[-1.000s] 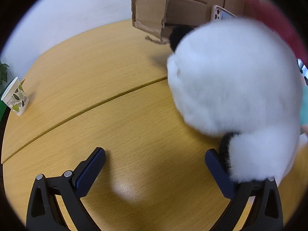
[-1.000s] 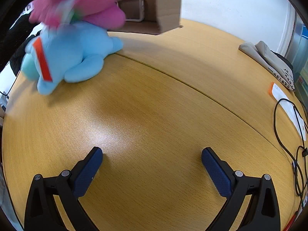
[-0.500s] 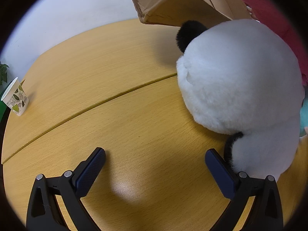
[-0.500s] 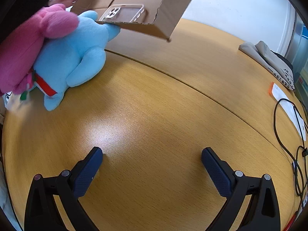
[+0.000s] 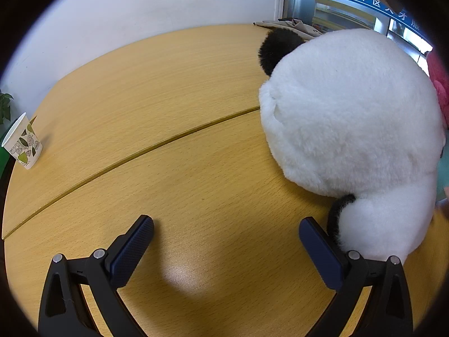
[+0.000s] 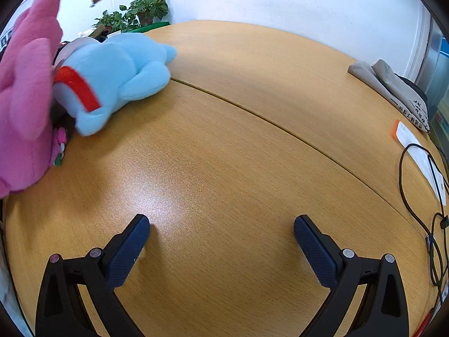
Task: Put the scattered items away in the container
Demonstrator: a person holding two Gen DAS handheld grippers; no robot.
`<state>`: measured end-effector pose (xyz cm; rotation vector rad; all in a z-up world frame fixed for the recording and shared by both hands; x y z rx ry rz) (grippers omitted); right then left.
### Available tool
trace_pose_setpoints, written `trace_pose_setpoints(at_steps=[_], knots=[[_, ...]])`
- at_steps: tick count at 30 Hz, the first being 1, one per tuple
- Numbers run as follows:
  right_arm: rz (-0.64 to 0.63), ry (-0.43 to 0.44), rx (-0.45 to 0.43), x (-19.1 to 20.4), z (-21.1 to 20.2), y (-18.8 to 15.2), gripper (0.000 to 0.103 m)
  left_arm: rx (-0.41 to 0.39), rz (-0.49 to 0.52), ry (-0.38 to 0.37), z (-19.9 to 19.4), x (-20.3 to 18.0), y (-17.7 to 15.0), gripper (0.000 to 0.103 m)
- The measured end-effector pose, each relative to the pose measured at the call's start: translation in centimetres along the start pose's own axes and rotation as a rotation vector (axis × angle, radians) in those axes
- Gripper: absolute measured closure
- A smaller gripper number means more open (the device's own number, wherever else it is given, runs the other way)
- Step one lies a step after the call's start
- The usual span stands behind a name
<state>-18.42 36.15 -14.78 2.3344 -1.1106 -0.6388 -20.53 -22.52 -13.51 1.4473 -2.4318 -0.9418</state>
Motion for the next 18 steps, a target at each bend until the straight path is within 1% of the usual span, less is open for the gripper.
trace_pose_setpoints(at_steps=[18], knots=[[0.0, 0.0, 0.0, -0.05, 0.1, 0.0, 0.0, 0.0, -0.001, 0.001, -0.12, -0.05, 0.06, 0.0]])
Point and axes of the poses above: each gripper's, at about its wrist camera, not at the fingertips, and z roughly the way its jaws point, x to its left, y to its top, the point moved 9 cm from there along z, roughly the way its jaws point, and after that the axes turned 13 degrees about -y, right-handed, at the moved point
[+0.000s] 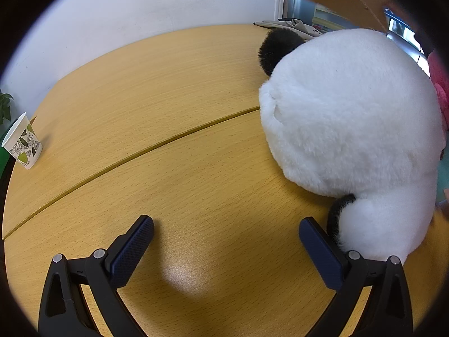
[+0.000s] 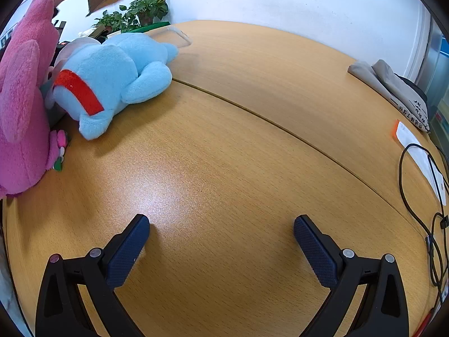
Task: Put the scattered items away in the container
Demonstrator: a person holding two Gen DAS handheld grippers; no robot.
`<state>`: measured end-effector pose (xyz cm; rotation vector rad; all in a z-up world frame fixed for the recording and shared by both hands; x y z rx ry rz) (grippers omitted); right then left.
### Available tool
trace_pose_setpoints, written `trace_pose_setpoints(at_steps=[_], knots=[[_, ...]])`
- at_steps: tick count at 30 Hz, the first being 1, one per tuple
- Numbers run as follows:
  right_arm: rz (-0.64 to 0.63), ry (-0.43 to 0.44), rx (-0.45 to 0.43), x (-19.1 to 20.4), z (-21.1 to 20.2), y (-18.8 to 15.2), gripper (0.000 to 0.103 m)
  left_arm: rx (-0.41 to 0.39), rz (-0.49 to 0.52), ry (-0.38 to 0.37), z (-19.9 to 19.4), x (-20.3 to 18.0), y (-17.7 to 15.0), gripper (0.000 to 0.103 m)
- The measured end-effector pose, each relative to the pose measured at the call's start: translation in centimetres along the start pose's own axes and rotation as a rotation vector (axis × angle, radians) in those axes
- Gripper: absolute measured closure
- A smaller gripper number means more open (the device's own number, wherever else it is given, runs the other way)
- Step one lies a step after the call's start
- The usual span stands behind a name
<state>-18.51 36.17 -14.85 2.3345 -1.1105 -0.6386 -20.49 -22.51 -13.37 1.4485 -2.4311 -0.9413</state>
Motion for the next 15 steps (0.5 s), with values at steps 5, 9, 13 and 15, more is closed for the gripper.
trace_pose_setpoints(at_steps=[5, 9, 13, 15], knots=[[0.0, 0.0, 0.0, 0.0, 0.01, -0.01, 0.0, 0.0, 0.0, 0.0, -0.03, 0.0, 0.02, 0.0], [0.0, 0.0, 0.0, 0.0, 0.01, 0.0, 0.0, 0.0, 0.0, 0.0, 0.01, 0.01, 0.01, 0.0], [0.0, 0.0, 0.0, 0.03, 0.04, 0.0, 0.0, 0.0, 0.0, 0.0, -0.1, -0.04, 0.03, 0.0], [0.0, 0.0, 0.0, 0.07, 0.05, -0.03, 0.0, 0.0, 0.0, 0.0, -0.11, -0.02, 0.04, 0.0]])
Point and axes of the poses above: each gripper's, at about its wrist camera, not at the fingertips, and z roughly the way its jaws point, x to its left, y to its top, the point moved 9 cm from there along z, roughly the way its jaws point, and after that the axes turned 13 degrees about -y, right-handed, at the moved point
